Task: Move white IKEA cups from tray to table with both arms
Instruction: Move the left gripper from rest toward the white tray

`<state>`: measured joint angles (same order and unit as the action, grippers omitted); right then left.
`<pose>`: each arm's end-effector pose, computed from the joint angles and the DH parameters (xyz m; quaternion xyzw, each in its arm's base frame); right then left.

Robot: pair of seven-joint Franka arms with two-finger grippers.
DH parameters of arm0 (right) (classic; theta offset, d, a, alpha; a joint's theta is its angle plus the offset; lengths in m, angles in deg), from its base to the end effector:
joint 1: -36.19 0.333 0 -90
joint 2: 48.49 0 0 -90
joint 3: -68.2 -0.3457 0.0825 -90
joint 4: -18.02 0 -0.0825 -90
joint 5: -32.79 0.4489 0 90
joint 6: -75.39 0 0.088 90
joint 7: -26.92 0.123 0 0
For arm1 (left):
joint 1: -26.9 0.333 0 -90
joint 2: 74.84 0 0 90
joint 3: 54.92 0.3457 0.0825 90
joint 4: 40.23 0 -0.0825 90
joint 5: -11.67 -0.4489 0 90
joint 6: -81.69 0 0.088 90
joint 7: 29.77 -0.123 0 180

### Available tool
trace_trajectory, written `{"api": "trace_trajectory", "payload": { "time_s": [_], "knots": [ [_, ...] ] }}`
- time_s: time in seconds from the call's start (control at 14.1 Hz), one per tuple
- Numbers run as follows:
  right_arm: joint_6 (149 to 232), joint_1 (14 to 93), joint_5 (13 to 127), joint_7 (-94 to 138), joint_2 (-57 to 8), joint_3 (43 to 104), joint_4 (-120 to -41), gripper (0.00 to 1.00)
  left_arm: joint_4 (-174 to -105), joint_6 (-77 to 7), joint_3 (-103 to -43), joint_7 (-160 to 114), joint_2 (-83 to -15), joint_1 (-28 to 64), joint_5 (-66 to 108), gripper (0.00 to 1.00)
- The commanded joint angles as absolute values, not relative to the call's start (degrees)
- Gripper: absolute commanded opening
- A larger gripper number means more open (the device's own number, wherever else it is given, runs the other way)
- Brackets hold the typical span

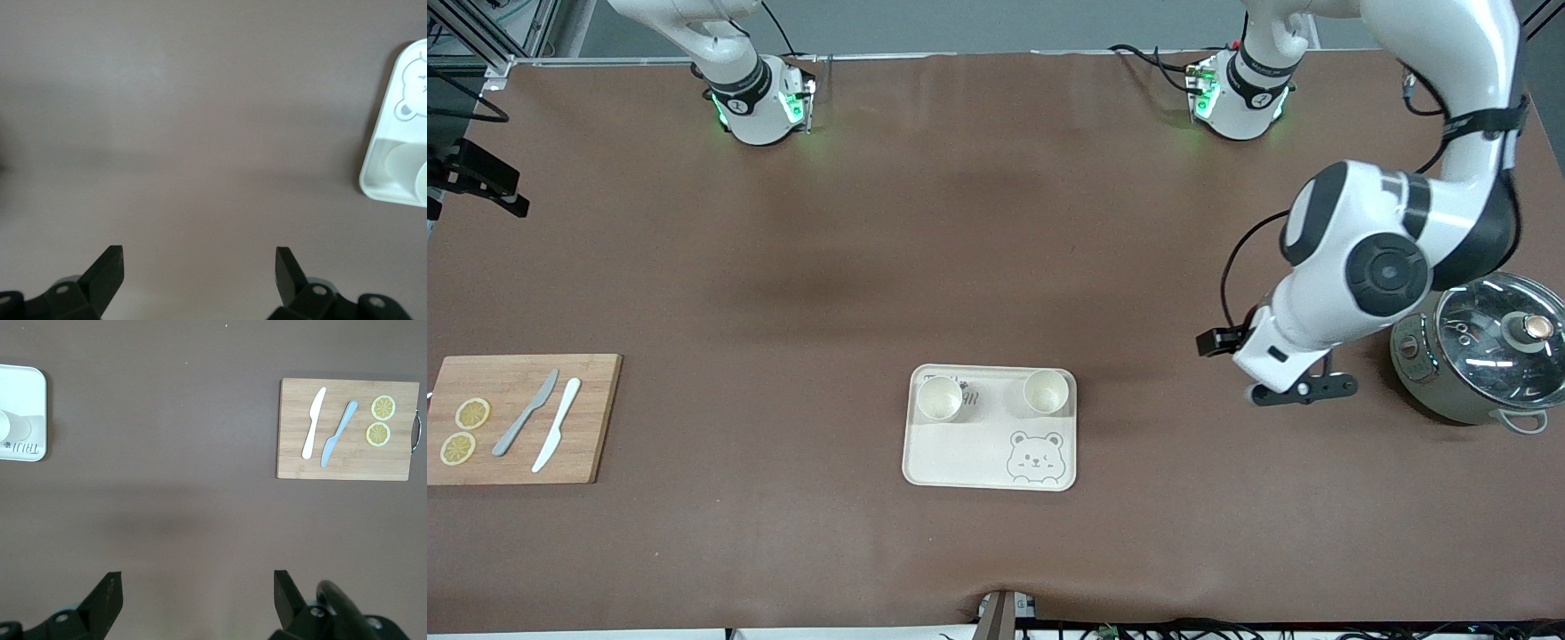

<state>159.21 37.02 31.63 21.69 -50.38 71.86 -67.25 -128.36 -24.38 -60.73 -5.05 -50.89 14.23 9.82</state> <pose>0.5955 -0.0328 0.6926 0.9998 0.0198 0.0032 0.0093 0.7029 -0.2224 0.3929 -0.9973 -0.0524 0.0497 0.0138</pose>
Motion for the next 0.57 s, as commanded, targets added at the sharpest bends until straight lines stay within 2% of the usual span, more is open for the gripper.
{"api": "trace_trajectory", "payload": {
  "time_s": [0.0,0.14,0.5],
  "knots": [
    [159.42,36.46,31.12,21.56,-50.95,71.28,-67.41,1.00,-131.79,-30.60,-60.64,-2.36,-50.40,12.67,9.21,1.00],
    [159.42,36.54,31.21,21.56,-50.95,71.28,-67.32,1.00,-134.70,-37.63,-60.98,-0.16,-48.83,12.49,9.73,1.00],
    [159.33,36.55,31.30,21.56,-51.04,71.28,-67.32,1.00,-133.67,-43.36,-61.78,11.25,-45.31,7.40,10.09,1.00]
  ]
}}
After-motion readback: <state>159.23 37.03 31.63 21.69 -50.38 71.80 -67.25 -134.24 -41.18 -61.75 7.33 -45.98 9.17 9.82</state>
